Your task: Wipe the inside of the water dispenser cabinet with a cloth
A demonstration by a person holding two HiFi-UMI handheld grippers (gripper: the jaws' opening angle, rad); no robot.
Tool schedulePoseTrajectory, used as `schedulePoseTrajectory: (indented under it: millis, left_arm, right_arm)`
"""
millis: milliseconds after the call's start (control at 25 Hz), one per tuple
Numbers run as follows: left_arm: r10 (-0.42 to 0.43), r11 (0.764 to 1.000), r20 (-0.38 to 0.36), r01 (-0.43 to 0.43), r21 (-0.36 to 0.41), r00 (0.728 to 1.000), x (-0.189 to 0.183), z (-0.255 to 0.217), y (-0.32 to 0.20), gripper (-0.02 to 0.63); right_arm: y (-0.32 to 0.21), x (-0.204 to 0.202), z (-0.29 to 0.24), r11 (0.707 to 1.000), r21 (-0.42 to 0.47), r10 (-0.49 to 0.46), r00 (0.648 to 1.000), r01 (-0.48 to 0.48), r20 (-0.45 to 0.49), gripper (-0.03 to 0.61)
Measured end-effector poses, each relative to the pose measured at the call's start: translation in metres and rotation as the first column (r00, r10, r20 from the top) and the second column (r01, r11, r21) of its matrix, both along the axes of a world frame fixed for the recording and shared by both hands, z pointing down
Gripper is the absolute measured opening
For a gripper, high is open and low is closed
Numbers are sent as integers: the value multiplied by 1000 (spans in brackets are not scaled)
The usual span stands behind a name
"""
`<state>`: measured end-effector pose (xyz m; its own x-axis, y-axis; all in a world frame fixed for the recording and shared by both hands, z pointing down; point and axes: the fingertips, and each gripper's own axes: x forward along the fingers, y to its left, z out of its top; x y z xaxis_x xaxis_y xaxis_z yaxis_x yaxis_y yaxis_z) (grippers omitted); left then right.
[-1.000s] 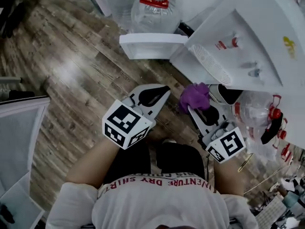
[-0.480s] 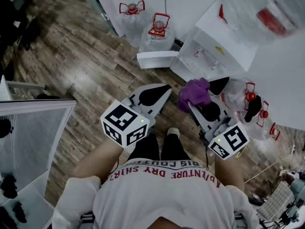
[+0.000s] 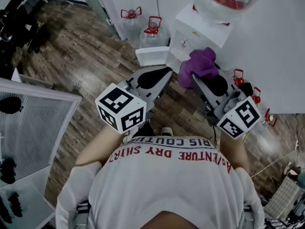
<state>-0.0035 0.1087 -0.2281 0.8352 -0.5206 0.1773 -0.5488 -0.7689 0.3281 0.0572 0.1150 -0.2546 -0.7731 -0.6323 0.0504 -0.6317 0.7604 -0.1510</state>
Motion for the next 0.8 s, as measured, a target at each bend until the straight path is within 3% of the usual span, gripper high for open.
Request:
schedulePoseTrajectory:
  millis: [320,800]
  left_arm:
    - [27,997,-12,-27,70,1000,49,-24,60,34]
    - [60,996,-1,-59,63,998,75,-25,71,34]
  right_arm:
    - [52,60,-15,998,21,60,998,-60,9,104]
    - [74,86,-25,993,74,96,995,-96,2,104]
